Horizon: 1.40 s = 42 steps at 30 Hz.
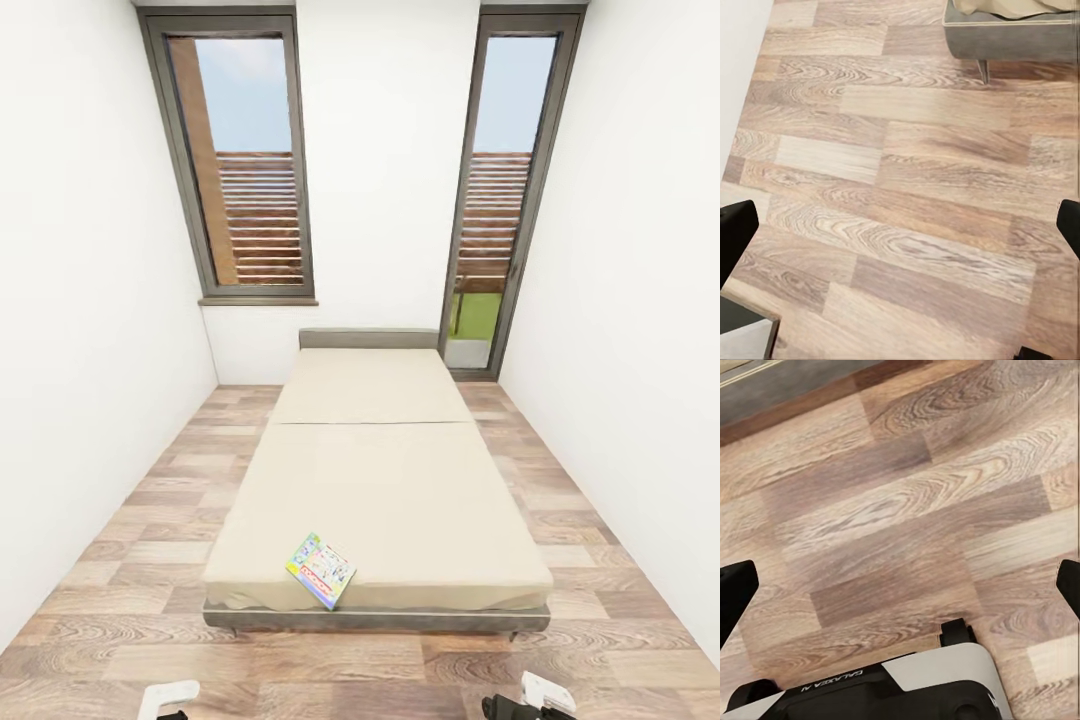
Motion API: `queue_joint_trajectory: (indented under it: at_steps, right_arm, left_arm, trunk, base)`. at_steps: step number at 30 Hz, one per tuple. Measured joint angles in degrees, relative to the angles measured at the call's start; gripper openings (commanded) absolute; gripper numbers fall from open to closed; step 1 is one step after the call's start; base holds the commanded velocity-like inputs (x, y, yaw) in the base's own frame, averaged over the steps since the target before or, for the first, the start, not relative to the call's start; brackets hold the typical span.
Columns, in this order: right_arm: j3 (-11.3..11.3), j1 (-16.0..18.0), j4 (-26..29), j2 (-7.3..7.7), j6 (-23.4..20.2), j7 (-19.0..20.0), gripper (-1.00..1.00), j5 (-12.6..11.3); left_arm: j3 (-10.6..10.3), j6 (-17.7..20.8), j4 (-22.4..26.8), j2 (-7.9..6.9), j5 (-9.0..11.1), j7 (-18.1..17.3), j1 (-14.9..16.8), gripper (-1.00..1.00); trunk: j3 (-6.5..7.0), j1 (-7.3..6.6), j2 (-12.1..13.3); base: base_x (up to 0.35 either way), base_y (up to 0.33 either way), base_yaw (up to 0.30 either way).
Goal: Put all the toys in the child's room - the three board games (two on the bed and one on the table), the two jigsaw puzzles on the table, and the tennis ball on the table - inside the toy box on the table in the child's room.
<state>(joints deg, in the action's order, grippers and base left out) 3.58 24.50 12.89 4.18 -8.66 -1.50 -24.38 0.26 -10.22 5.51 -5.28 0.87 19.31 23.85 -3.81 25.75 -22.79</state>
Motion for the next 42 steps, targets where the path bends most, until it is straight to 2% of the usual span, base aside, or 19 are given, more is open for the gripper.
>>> queue_joint_trajectory:
  at_steps: [19,42]
  right_arm:
    - [0.23,0.0,0.0,-0.09,0.0,-0.01,1.0,0.16]
    - [0.23,0.0,0.0,-0.09,-0.09,0.06,1.0,0.03]
  left_arm:
    - [-0.06,-0.09,0.0,0.78,0.0,-0.01,-0.43,1.0]
    - [-0.08,-0.1,0.0,0.96,0.0,-0.04,-0.98,1.0]
  trunk:
    - [0.0,0.0,0.0]
    - [-0.02,0.0,0.0]
  base:
    - [-0.012,-0.109,0.0]
    - [0.0,-0.006,0.0]
